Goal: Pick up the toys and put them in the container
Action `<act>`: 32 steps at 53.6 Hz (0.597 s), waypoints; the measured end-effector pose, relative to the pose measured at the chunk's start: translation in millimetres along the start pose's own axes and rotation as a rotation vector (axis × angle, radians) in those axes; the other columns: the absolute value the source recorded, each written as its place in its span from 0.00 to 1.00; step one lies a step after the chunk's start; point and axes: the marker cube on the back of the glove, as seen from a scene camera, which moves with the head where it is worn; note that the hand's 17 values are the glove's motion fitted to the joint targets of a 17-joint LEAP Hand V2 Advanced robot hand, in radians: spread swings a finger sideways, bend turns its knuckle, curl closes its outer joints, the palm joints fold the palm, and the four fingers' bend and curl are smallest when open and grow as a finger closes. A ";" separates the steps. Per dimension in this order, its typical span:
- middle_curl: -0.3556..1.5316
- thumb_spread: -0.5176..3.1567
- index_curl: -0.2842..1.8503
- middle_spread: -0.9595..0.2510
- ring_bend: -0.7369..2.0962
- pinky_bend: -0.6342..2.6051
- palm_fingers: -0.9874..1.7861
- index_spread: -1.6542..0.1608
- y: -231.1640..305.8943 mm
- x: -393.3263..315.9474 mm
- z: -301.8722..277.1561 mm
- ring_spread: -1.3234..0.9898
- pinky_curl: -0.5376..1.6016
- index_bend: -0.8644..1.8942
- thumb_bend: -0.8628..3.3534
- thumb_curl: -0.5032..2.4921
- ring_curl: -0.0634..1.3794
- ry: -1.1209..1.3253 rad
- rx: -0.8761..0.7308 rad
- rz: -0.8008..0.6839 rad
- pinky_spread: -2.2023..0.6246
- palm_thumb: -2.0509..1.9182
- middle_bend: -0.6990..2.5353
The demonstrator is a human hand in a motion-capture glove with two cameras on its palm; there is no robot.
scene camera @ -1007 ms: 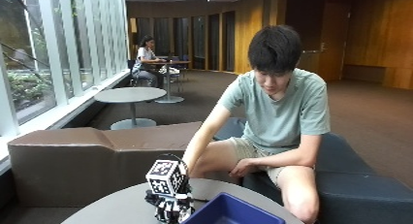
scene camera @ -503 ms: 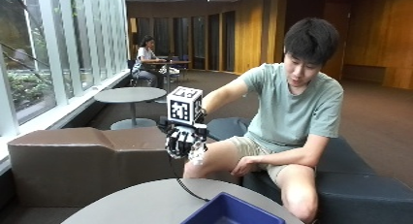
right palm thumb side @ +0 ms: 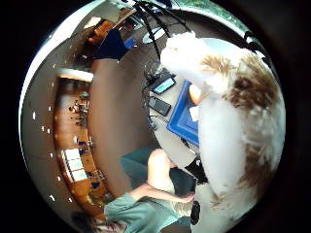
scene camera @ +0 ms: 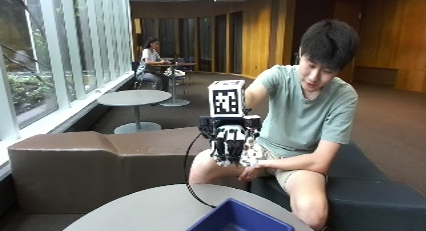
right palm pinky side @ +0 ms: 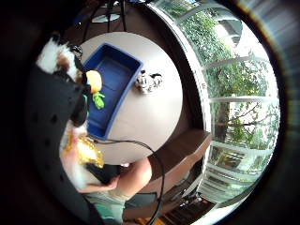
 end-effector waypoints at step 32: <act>0.50 0.41 0.54 0.70 0.47 0.63 0.18 0.75 -28.3 -13.2 33.6 0.48 0.48 0.39 0.18 0.42 0.44 0.022 -0.283 0.170 0.76 0.57 0.33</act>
